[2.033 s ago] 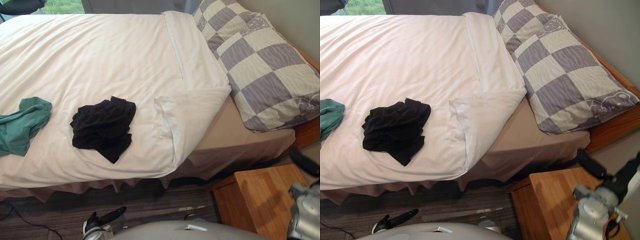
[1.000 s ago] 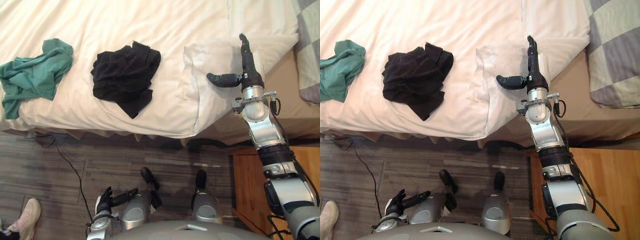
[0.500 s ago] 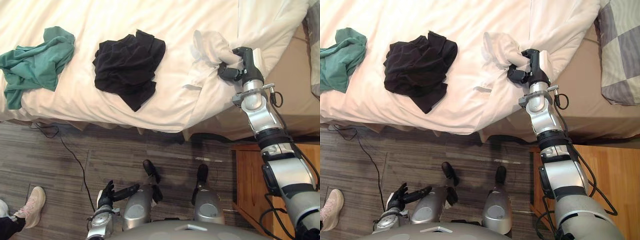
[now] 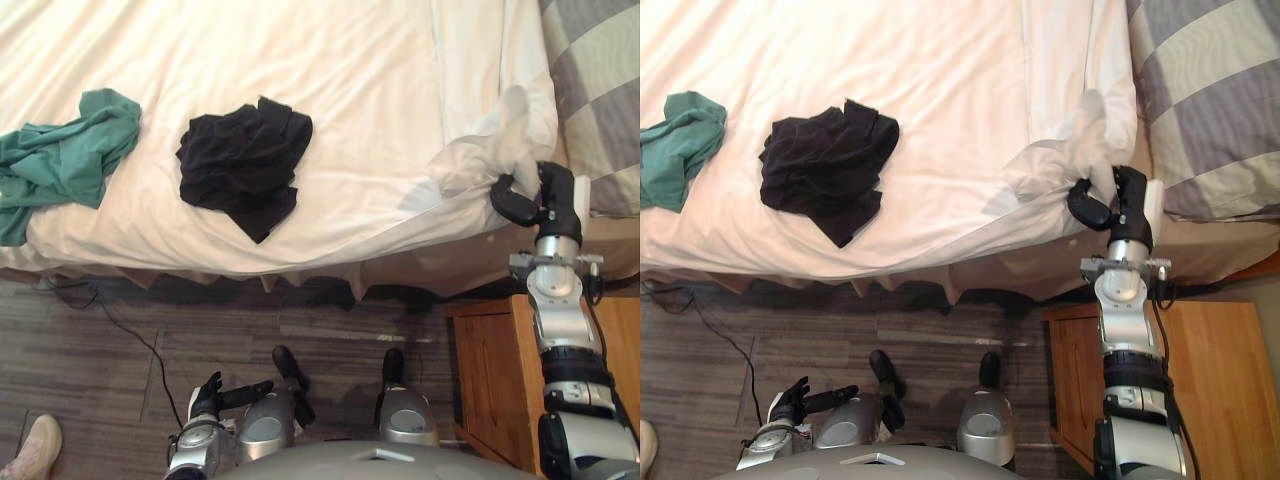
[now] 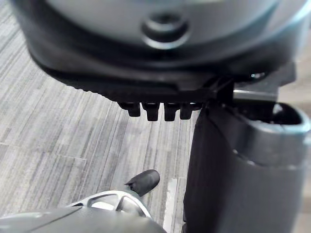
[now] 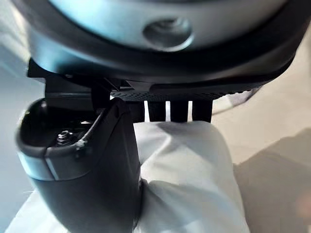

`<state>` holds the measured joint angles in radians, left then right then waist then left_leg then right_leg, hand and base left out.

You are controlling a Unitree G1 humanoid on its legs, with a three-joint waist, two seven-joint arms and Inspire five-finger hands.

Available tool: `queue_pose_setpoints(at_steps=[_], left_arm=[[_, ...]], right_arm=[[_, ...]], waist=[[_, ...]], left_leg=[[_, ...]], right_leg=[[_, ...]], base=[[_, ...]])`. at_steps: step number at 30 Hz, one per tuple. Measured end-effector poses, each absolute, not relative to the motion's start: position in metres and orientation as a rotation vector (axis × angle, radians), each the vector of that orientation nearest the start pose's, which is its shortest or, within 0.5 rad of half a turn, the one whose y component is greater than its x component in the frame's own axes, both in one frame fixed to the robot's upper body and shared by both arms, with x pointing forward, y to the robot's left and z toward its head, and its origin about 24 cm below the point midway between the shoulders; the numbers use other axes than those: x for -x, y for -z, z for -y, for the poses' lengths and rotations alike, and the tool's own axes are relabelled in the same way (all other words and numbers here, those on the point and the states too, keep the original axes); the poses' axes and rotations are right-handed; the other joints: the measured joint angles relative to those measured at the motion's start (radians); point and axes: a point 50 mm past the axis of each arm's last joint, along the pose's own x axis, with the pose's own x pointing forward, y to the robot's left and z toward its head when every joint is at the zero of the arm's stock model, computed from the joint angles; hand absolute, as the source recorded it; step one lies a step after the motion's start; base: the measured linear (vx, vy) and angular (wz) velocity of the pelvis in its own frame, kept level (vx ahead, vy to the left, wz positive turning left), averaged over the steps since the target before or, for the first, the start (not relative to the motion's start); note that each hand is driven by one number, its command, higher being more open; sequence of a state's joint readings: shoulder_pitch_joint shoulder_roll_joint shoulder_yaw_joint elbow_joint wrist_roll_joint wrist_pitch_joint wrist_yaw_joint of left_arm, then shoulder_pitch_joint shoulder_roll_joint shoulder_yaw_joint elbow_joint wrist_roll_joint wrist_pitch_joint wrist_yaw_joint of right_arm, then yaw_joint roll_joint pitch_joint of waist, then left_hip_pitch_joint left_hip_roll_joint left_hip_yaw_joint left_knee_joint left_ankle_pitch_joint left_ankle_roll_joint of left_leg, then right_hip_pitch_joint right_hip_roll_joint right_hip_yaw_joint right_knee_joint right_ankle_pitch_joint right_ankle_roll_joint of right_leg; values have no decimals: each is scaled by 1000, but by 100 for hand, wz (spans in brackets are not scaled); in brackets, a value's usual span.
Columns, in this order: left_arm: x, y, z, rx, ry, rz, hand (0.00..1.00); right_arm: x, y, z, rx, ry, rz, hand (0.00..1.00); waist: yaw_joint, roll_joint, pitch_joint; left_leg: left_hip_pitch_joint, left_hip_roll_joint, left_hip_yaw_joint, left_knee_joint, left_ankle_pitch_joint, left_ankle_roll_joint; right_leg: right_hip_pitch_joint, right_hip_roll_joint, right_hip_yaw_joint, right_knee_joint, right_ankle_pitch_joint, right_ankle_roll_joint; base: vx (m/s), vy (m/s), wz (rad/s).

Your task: Tidy up the quilt and then pick up the clothes from the bed and put them into the laundry hamper

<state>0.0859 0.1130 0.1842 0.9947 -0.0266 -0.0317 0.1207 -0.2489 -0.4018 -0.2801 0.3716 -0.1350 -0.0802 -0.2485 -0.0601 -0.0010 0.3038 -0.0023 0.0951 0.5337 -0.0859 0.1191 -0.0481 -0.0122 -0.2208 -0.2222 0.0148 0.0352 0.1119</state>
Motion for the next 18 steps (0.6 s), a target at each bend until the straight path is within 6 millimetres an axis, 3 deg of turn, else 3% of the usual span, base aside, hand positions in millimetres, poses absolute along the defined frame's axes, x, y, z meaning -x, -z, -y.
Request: queue_pose_setpoints(at_steps=[4, 7, 8, 11, 12, 14, 16, 17, 18], left_arm=[[-91, 155, -226, -4, -430, -1071, 100], [-79, 158, -226, 57, -495, -1103, 100], [-78, 158, -226, 61, -500, -1103, 100], [-69, 159, -228, 113, -566, -1110, 100], [-68, 159, -228, 120, -578, -1112, 100], [-56, 161, -229, 149, -626, -1130, 100], [-53, 162, -227, 174, -654, -1135, 100], [-52, 162, -227, 179, -661, -1136, 100], [-52, 162, -226, 181, -665, -1136, 100]], right_arm=[[-259, -48, 295, 175, 625, 2, 100], [-226, -10, 297, -216, 790, -71, 100], [-217, -2, 299, -268, 834, -94, 100], [-154, 39, 314, -508, 1123, -195, 100], [-140, 44, 318, -556, 1191, -199, 100], [-93, 54, 336, -657, 1425, -184, 100], [-55, 54, 348, -645, 1584, -150, 100], [-47, 53, 351, -643, 1620, -141, 100], [-35, 52, 355, -640, 1675, -128, 0]], waist=[[2, -12, -31], [3, -27, -62], [2, -30, -65], [-2, -42, -99], [-6, -43, -105], [-33, -42, -128], [-43, -36, -153], [-48, -37, -160], [-54, -39, -170]], left_leg=[[45, 9, 51, -4, -26, -12], [77, 21, 100, -4, -42, -23], [84, 24, 108, -4, -43, -25], [100, 35, 141, -4, -50, -35], [102, 36, 148, -4, -51, -36], [116, 39, 162, -4, -59, -45], [118, 46, 174, -5, -74, -49], [119, 46, 175, -5, -78, -50], [121, 47, 182, -5, -86, -50]], right_leg=[[27, 5, 14, 2, -16, 0], [40, 8, 35, 2, -16, 0], [47, 10, 35, 2, -16, 0], [52, 20, 33, 3, -16, 0], [52, 21, 33, 3, -16, 0], [58, 23, 34, 3, -16, 0], [57, 30, 33, 2, -17, -1], [57, 30, 33, 2, -19, -4], [56, 30, 33, 2, -25, -7]], base=[[31, -10, -19], [81, -10, -34], [73, -16, -15], [59, -20, -13], [57, -15, -16], [17, -8, -19], [-31, -10, -16], [-55, -11, -9], [-66, -14, -16]])
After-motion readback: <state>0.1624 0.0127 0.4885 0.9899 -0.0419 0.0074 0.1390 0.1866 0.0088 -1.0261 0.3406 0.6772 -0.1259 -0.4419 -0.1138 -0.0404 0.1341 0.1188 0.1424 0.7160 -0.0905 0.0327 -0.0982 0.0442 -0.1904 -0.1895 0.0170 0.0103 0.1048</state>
